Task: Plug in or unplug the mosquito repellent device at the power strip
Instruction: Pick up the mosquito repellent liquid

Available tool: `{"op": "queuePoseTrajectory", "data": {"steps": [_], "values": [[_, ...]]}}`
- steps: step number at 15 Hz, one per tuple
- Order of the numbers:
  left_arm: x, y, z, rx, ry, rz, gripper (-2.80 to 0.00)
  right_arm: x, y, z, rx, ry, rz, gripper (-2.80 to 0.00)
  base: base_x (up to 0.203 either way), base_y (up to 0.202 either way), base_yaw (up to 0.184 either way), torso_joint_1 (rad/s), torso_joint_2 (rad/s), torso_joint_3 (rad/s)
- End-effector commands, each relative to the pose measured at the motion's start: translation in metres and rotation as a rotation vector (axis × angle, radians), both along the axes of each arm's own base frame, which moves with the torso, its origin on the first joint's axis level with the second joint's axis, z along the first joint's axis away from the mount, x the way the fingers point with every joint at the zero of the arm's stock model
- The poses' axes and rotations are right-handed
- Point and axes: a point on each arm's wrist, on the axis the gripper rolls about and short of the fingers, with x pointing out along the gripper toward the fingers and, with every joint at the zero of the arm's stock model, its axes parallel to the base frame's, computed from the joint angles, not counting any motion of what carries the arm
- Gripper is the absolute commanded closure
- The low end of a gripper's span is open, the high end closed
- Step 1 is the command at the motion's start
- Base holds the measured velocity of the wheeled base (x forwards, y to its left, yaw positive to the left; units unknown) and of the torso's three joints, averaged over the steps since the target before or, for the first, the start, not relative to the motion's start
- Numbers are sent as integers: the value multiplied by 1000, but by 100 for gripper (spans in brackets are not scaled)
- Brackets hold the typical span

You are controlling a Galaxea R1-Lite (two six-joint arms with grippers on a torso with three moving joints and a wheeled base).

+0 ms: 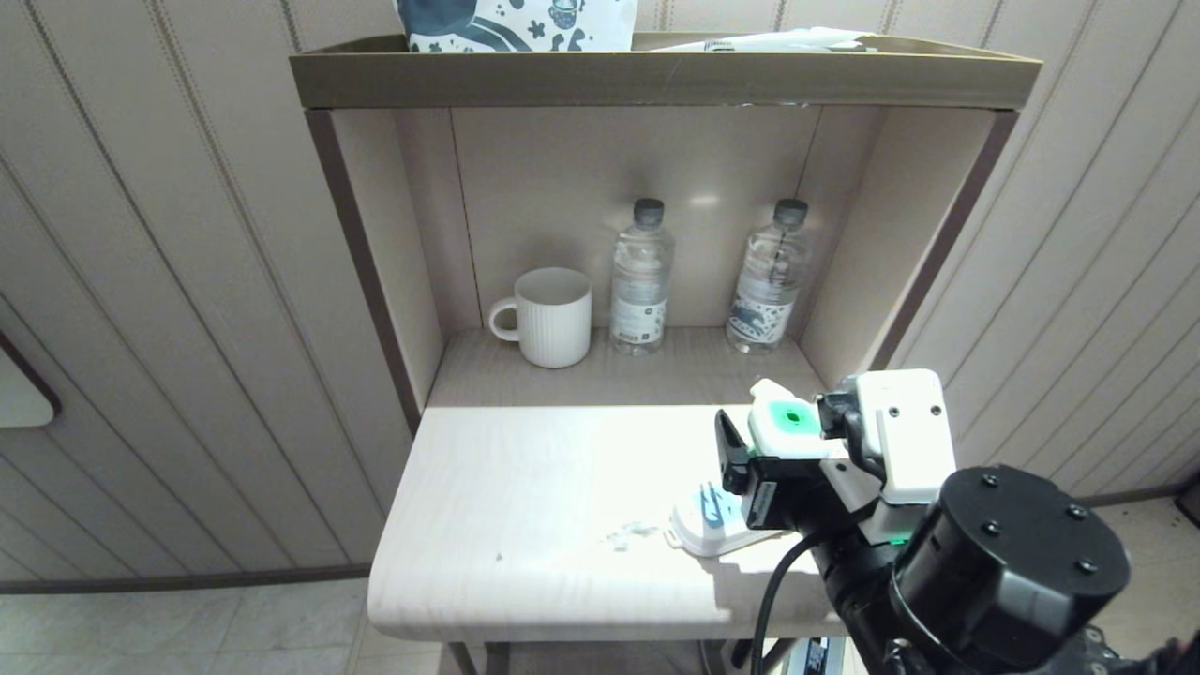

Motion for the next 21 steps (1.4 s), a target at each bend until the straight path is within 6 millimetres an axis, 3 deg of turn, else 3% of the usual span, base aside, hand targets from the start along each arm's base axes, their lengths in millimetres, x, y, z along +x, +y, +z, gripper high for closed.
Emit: {"op": "queuePoseTrajectory", "data": {"steps": [1,21], "values": [[0,0,0,0,0,0,0,1,1,-1,2,-1,-6,-280,0,0,0,0,0,0],[0,0,0,0,1,0,0,15,3,-1,-11,-8,-25,-280,0,0,0,0,0,0]]}}
